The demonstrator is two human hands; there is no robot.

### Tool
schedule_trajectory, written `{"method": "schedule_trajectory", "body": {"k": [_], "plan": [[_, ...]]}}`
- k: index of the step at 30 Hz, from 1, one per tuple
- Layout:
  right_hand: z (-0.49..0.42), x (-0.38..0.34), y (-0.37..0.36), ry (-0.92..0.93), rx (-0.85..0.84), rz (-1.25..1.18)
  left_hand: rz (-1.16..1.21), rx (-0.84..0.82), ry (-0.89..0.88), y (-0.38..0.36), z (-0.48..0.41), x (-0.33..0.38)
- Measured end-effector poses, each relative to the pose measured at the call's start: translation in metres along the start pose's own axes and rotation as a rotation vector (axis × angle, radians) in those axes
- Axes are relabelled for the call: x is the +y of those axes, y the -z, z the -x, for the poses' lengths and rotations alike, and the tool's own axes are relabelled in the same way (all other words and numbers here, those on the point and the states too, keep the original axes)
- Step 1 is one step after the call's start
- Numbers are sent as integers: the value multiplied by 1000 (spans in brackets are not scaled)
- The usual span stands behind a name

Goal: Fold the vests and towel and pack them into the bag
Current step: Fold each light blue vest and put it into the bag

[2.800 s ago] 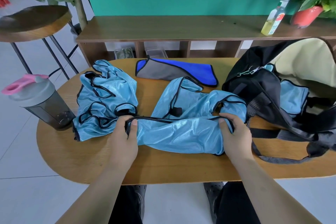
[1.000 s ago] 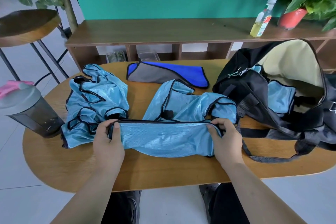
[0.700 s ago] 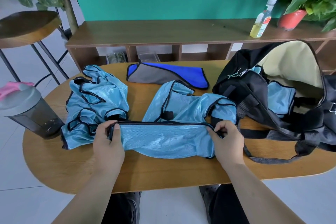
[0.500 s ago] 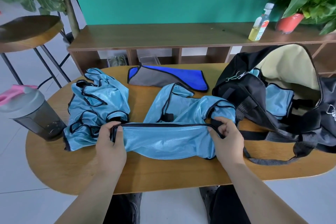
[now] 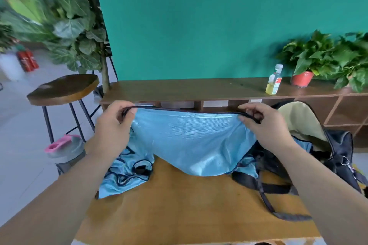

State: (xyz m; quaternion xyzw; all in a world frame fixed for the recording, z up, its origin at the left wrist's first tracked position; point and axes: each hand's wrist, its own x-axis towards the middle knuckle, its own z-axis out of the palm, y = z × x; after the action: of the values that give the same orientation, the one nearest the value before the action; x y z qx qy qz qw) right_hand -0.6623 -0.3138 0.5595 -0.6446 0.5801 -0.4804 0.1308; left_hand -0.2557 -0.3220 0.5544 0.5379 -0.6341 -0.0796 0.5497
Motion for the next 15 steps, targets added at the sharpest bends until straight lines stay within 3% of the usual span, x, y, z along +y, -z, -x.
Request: {"method": "schedule_trajectory", "body": {"k": [9,15], "plan": [[-62,-72,66,114,-106,361,-293,-43,-221,53,-72,66],[-73,-116,87,206,69,239,-250,58,-197,76,-106,100]]}}
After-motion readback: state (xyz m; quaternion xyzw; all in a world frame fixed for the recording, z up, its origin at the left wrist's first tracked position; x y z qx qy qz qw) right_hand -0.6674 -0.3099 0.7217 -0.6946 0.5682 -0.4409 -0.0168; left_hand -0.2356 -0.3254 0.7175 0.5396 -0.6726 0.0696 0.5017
